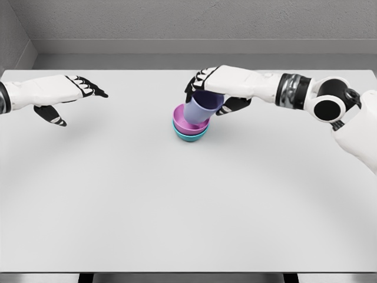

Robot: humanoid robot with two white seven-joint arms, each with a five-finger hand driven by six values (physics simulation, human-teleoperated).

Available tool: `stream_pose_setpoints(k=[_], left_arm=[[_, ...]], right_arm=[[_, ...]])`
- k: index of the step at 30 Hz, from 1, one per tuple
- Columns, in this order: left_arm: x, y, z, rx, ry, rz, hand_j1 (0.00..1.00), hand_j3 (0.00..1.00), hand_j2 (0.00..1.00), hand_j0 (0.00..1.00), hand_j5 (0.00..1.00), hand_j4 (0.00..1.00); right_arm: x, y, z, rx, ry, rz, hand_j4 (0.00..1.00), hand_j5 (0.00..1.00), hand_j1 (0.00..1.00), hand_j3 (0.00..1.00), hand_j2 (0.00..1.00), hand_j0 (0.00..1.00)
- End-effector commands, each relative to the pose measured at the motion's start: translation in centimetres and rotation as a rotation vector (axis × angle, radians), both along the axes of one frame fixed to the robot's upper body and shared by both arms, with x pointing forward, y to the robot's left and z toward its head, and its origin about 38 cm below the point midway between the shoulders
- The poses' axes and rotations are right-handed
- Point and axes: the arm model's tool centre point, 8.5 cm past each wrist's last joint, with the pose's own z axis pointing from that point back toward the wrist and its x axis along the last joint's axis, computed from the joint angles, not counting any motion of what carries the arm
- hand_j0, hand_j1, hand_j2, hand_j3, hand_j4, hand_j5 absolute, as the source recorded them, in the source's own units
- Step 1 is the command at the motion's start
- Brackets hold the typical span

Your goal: Stacking bowl and cup with both arms

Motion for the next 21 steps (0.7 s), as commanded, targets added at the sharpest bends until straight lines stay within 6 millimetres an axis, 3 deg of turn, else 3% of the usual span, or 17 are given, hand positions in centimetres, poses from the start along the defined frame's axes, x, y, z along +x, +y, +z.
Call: stream_pose_setpoints(k=[1, 7, 9, 20, 21], left_arm=[[0.0, -0.1, 0.1, -0.006, -0.002, -0.001, 1.0, 1.0, 1.0, 1.0, 1.0, 1.0], [0.0, 0.0, 0.2, -0.005, -0.002, 0.0, 1.0, 1.0, 1.0, 1.0, 1.0, 1.0], [-0.1, 0.0, 0.2, -0.004, -0.002, 0.001, 1.0, 1.0, 1.0, 1.0, 1.0, 1.0], [0.0, 0.2, 0.4, -0.008, -0.007, 0.006, 1.0, 1.0, 1.0, 1.0, 1.0, 1.0], [-0.1, 0.3, 0.3, -0.006, -0.005, 0.006, 1.0, 1.0, 1.0, 1.0, 1.0, 1.0]], right_arm=[[0.2, -0.1, -0.3, 0.003, 0.011, -0.008, 0.59, 0.59, 0.59, 0.59, 0.59, 0.59], [0.3, -0.3, -0.9, -0.007, 0.027, -0.016, 0.59, 0.59, 0.59, 0.59, 0.59, 0.59], [0.5, -0.3, -0.7, -0.009, 0.023, -0.017, 0.69, 0.69, 0.69, 0.69, 0.69, 0.69], [0.6, 0.8, -1.2, -0.022, 0.034, 0.001, 0.69, 0.69, 0.69, 0.69, 0.69, 0.69], [0.6, 0.8, -1.1, -0.019, 0.034, -0.001, 0.92, 0.92, 0.92, 0.92, 0.92, 0.92]])
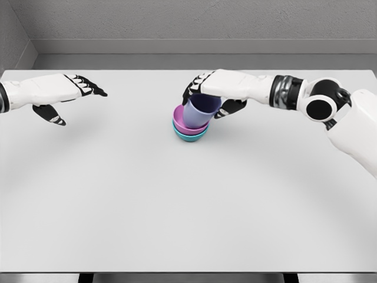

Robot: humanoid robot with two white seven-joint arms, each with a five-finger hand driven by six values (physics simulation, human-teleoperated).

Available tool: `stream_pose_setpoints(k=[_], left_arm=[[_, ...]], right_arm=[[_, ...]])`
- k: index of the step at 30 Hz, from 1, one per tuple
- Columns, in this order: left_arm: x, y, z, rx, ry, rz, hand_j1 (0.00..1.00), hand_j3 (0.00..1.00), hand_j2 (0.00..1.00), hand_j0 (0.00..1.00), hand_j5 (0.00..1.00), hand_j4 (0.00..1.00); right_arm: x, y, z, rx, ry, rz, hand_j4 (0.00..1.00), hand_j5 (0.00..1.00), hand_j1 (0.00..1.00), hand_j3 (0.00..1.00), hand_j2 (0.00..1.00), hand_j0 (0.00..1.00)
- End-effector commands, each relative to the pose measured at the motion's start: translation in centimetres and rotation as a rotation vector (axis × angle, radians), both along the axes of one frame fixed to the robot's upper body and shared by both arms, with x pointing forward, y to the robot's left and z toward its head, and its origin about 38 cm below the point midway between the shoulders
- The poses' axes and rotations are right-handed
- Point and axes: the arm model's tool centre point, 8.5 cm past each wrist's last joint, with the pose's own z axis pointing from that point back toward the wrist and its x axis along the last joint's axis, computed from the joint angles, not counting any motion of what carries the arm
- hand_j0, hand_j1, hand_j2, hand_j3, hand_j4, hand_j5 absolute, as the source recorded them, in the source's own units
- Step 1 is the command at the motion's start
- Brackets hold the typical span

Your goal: Stacking bowl and cup with both arms

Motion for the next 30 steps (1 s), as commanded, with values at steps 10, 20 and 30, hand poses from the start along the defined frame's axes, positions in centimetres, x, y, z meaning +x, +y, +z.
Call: stream_pose_setpoints(k=[10, 20, 30], left_arm=[[-0.1, 0.2, 0.0, -0.003, 0.003, 0.005, 1.0, 1.0, 1.0, 1.0, 1.0, 1.0], [0.0, 0.3, 0.3, -0.014, -0.005, 0.01, 1.0, 1.0, 1.0, 1.0, 1.0, 1.0], [-0.2, 0.3, 0.3, -0.015, -0.004, 0.01, 1.0, 1.0, 1.0, 1.0, 1.0, 1.0]], right_arm=[[0.0, 0.0, -0.2, -0.001, 0.012, -0.012, 1.0, 1.0, 1.0, 1.0, 1.0, 1.0], [-1.8, -6.4, 5.6, -0.001, -0.145, -0.04, 1.0, 1.0, 1.0, 1.0, 1.0, 1.0], [-5.0, -16.9, 3.2, -0.062, -0.12, -0.129, 1.0, 1.0, 1.0, 1.0, 1.0, 1.0]])
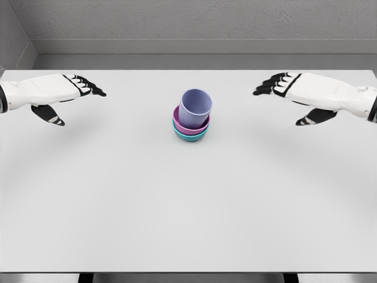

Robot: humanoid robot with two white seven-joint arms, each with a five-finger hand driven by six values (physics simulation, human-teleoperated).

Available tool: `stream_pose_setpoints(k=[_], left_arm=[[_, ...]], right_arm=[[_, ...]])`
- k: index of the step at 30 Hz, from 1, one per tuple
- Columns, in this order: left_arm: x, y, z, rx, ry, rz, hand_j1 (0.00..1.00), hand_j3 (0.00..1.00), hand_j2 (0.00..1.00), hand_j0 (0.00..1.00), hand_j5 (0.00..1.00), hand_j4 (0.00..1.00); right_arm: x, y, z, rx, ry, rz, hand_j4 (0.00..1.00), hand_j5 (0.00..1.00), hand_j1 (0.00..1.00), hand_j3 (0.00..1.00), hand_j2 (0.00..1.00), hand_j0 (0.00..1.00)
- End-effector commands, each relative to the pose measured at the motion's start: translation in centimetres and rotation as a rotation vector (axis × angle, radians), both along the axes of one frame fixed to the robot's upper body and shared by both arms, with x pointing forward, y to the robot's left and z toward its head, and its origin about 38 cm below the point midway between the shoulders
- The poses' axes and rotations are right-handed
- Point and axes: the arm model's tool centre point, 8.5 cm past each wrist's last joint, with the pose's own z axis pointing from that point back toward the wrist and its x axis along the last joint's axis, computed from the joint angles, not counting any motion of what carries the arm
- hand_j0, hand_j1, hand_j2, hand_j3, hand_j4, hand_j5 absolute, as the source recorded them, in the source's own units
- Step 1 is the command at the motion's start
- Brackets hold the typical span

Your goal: Stacking bowl and cup with both arms

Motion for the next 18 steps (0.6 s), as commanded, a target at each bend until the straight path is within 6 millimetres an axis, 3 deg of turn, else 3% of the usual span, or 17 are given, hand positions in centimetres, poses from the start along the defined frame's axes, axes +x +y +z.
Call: stream_pose_setpoints(k=[1, 18], left_arm=[[0.04, 0.11, 0.29, -0.008, -0.005, 0.005, 1.0, 1.0, 1.0, 1.0, 1.0, 1.0], [-0.14, 0.63, -0.24, -0.008, 0.006, 0.018, 1.0, 1.0, 1.0, 1.0, 1.0, 1.0]], right_arm=[[-0.06, -0.93, 0.78, -0.003, -0.014, -0.013, 1.0, 1.0, 1.0, 1.0, 1.0, 1.0], [-0.24, -0.18, 0.52, 0.0, -0.011, 0.007, 1.0, 1.0, 1.0, 1.0, 1.0, 1.0]])
